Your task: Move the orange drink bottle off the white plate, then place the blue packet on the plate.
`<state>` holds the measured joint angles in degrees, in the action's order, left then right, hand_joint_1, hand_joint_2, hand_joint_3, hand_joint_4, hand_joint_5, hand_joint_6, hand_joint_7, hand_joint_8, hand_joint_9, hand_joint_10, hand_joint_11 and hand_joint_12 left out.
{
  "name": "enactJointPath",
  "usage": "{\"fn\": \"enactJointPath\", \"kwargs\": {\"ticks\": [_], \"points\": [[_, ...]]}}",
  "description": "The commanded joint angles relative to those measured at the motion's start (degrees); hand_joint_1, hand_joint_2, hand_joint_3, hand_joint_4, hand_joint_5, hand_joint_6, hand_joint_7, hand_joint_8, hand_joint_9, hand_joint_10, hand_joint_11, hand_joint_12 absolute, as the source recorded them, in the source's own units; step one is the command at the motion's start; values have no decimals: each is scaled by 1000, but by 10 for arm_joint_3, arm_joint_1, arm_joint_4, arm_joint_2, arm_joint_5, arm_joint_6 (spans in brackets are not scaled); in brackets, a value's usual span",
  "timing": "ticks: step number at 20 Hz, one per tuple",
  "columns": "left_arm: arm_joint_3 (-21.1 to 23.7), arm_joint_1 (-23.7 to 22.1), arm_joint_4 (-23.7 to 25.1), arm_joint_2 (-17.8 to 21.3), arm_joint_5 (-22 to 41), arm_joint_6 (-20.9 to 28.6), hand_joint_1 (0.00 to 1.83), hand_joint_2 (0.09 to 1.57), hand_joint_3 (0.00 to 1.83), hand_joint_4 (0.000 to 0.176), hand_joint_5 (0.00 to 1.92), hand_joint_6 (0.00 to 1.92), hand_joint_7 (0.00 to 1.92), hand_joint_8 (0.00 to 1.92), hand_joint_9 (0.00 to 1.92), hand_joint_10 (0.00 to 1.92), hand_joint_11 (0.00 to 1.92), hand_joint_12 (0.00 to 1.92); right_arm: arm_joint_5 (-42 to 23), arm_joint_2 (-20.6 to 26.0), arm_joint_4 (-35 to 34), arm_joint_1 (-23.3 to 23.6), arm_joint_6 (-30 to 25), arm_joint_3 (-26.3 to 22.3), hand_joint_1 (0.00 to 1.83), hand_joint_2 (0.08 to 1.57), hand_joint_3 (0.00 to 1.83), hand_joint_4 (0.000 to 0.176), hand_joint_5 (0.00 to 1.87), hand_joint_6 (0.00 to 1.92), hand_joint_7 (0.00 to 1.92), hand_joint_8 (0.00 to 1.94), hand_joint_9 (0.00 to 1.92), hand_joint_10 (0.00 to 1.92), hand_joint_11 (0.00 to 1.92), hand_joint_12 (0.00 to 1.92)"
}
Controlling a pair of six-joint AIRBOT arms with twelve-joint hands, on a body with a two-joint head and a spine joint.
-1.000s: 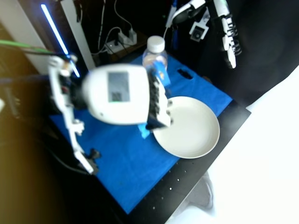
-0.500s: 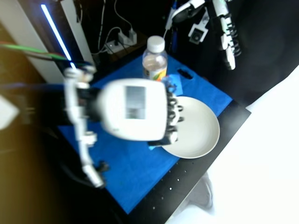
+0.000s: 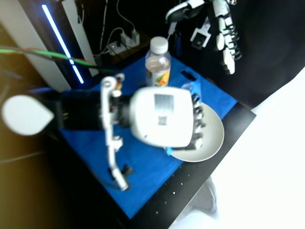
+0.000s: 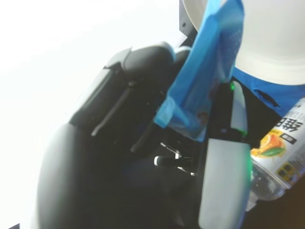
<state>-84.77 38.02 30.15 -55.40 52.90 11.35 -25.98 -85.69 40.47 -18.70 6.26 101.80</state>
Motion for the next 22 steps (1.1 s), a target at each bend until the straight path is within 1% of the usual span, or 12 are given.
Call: {"fn": "enactJointPath", "kwargs": {"ticks": [1, 5, 6, 7, 8, 9, 10, 11, 12, 13, 16, 22], "points": [[-3, -9, -34, -5, 56, 5, 486, 783, 1, 176, 0, 0, 0, 0, 0, 0, 0, 0, -56, -2, -25, 11, -1, 4, 1284, 1065, 0, 0, 1152, 424, 1104, 1033, 1143, 968, 968, 1487], [-5, -9, -34, -8, 60, 5, 494, 824, 18, 176, 0, 0, 0, 0, 0, 0, 0, 0, -60, -25, -25, 10, -1, 18, 1259, 1072, 0, 0, 1067, 785, 1078, 925, 1075, 1430, 984, 1745], [-5, -9, -34, -9, 61, 5, 494, 792, 1, 176, 0, 0, 0, 0, 0, 0, 0, 0, -61, -28, -25, 10, -1, 20, 1265, 1056, 0, 0, 1224, 408, 1070, 999, 986, 1017, 799, 1521], [-5, -9, -35, -10, 62, 5, 479, 796, 3, 176, 0, 0, 0, 0, 0, 0, 0, 0, -61, -32, -25, 10, -1, 22, 1241, 1075, 0, 0, 1085, 698, 1078, 930, 922, 732, 645, 1377], [-5, -10, -35, -11, 63, 5, 480, 792, 1, 176, 0, 0, 0, 0, 0, 0, 0, 0, -61, -35, -27, 10, -1, 23, 1053, 979, 0, 0, 710, 228, 844, 359, 831, 380, 528, 1127], [-6, -10, -35, -12, 63, 5, 480, 792, 1, 176, 0, 0, 0, 0, 0, 0, 0, 0, -61, -38, -27, 9, -1, 24, 1053, 979, 0, 0, 710, 228, 844, 359, 831, 380, 528, 1127], [-6, -10, -35, -13, 63, 5, 483, 778, 0, 176, 0, 0, 0, 0, 0, 0, 0, 0, -62, -39, -27, 8, -1, 24, 918, 828, 0, 84, 384, 10, 560, 20, 658, 42, 407, 831], [-7, -10, -35, -14, 64, 5, 489, 772, 0, 176, 0, 0, 0, 0, 0, 0, 0, 0, -64, -39, -27, 7, -1, 24, 906, 801, 0, 138, 224, 1, 382, 3, 428, 8, 186, 733], [-7, -10, -36, -14, 64, 5, 489, 772, 0, 176, 0, 0, 0, 0, 0, 0, 0, 0, -64, -39, -28, 6, -2, 23, 906, 801, 0, 138, 224, 1, 382, 3, 428, 8, 186, 733], [-7, -10, -36, -14, 64, 5, 484, 789, 1, 176, 0, 0, 0, 0, 0, 0, 0, 0, -64, -38, -28, 5, -3, 23, 856, 779, 0, 174, 72, 0, 232, 0, 273, 1, 6, 698], [-7, -10, -36, -17, 63, 6, 519, 749, 0, 176, 0, 0, 0, 0, 0, 0, 0, 0, -67, -32, -28, 4, -17, 24, 911, 715, 0, 176, 0, 0, 31, 5, 98, 5, 0, 331], [-9, -9, -41, -19, 60, 6, 557, 733, 0, 176, 0, 0, 0, 0, 0, 0, 0, 0, -90, 1, -41, 1, -26, 13, 837, 621, 0, 176, 0, 0, 0, 0, 13, 5, 0, 1]]}}
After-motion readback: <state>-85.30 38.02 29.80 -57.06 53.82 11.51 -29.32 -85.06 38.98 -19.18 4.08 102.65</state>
